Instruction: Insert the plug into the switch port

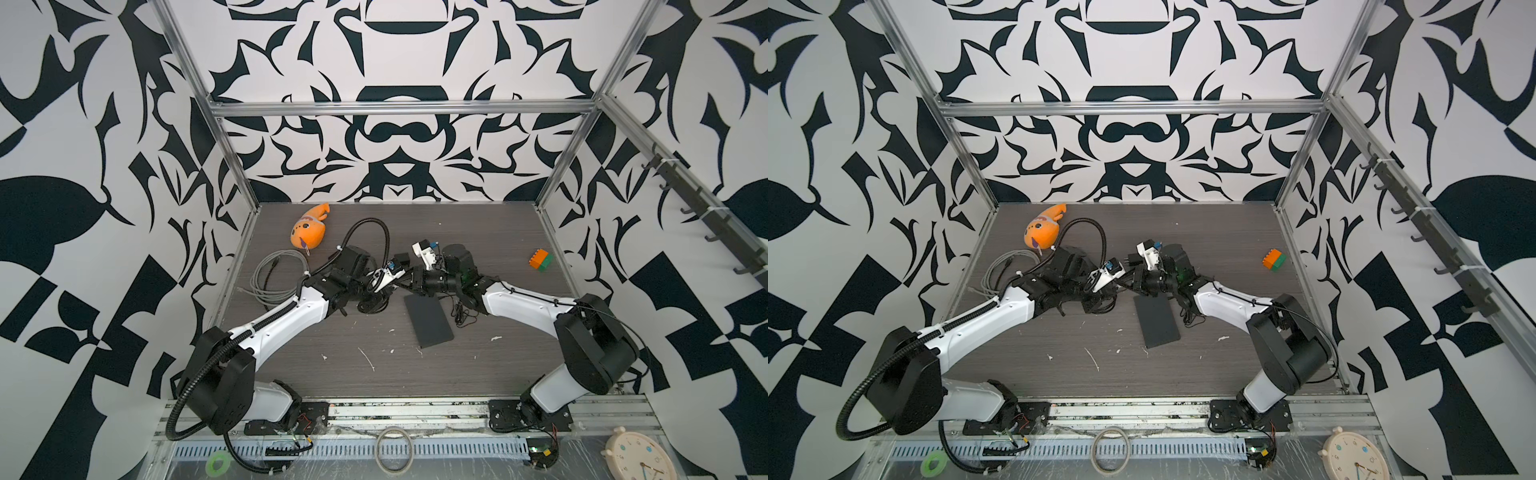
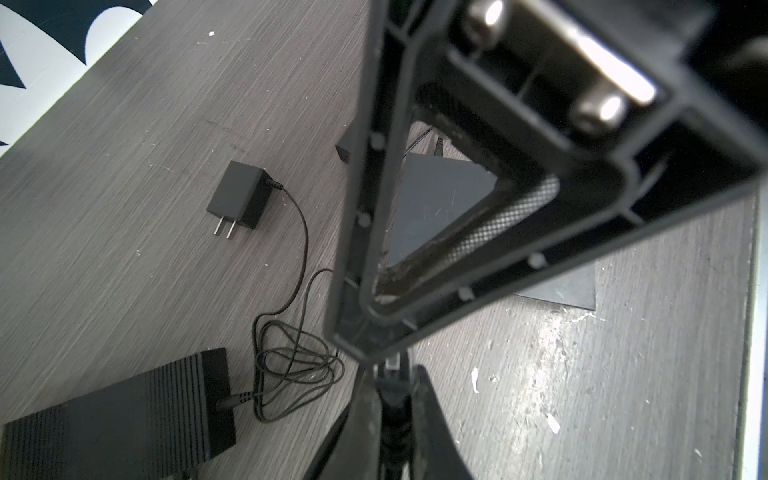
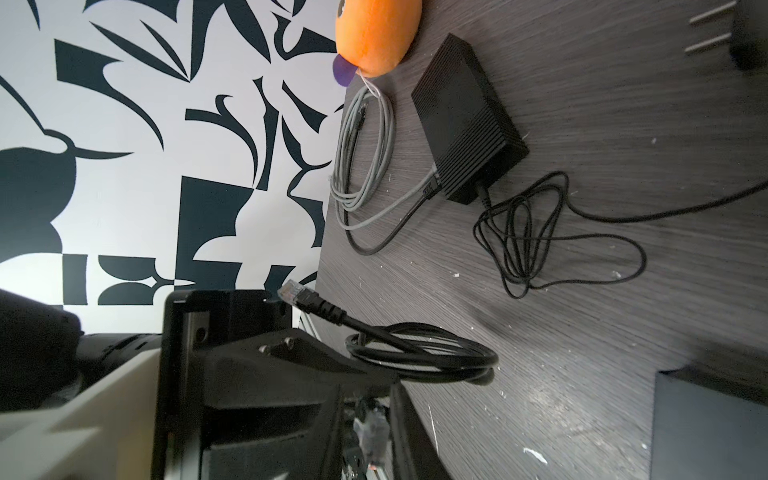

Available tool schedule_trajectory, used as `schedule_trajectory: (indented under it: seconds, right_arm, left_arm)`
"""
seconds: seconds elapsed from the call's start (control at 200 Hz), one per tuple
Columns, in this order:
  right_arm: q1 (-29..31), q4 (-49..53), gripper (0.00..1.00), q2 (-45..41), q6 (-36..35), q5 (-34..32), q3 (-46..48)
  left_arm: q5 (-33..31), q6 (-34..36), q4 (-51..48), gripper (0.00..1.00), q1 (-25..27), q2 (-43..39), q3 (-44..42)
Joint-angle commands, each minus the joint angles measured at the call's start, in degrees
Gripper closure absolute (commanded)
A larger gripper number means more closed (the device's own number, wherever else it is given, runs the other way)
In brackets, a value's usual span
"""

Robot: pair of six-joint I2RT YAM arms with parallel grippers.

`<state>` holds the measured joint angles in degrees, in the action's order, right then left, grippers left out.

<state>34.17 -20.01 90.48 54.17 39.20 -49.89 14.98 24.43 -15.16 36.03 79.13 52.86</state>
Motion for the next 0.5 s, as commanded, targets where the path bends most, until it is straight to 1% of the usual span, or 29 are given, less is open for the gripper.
schedule_trajectory:
  seconds: [0.0,0.1,0.19,0.255,0.29,0.355,0.38,0.44,0.495]
  right_arm:
    - [0.50,-1.96,0.81,0.22,0.30,1.05,0.24]
    - [0.56,-2.01,0.86,0.10,0.41,1.04,0.25]
    - [0.55,-1.94,0.87,-0.12,0.67,1.08,0.41]
    - [0.60,-2.05,0.91,-0.45,0.99,1.05,0.49]
    - [0.56,-2.20,0.95,-0.67,1.17,0.97,0.71]
    - [0.43,-3.11,0.97,-1.10,1.67,1.19,1.10]
    - [0.27,-3.64,0.98,-1.22,2.02,1.35,1.27]
    - [-0.31,-4.16,0.98,-1.40,2.65,1.48,1.38]
    - [-0.92,-3.85,0.98,-1.49,2.69,1.87,1.21]
  left_arm:
    - [0.48,0.18,1.78,0.99,0.19,-0.89,-0.83]
    - [0.36,0.10,2.01,0.99,0.18,-0.91,-0.91]
    - [0.06,-0.02,2.53,0.99,0.18,-1.09,-1.25]
    - [-0.38,-0.08,3.21,0.98,0.18,-1.04,-1.55]
    - [-0.84,-0.22,3.97,0.95,0.09,-0.99,-1.98]
    - [-0.94,-0.80,5.68,0.78,-0.16,-1.21,-3.08]
    - [-0.56,-1.06,6.38,0.74,-0.37,-1.54,-3.65]
    - [1.37,-1.28,8.58,0.68,-1.02,-2.54,-5.65]
    - [2.06,-2.15,11.47,0.67,-1.63,-3.65,-7.77]
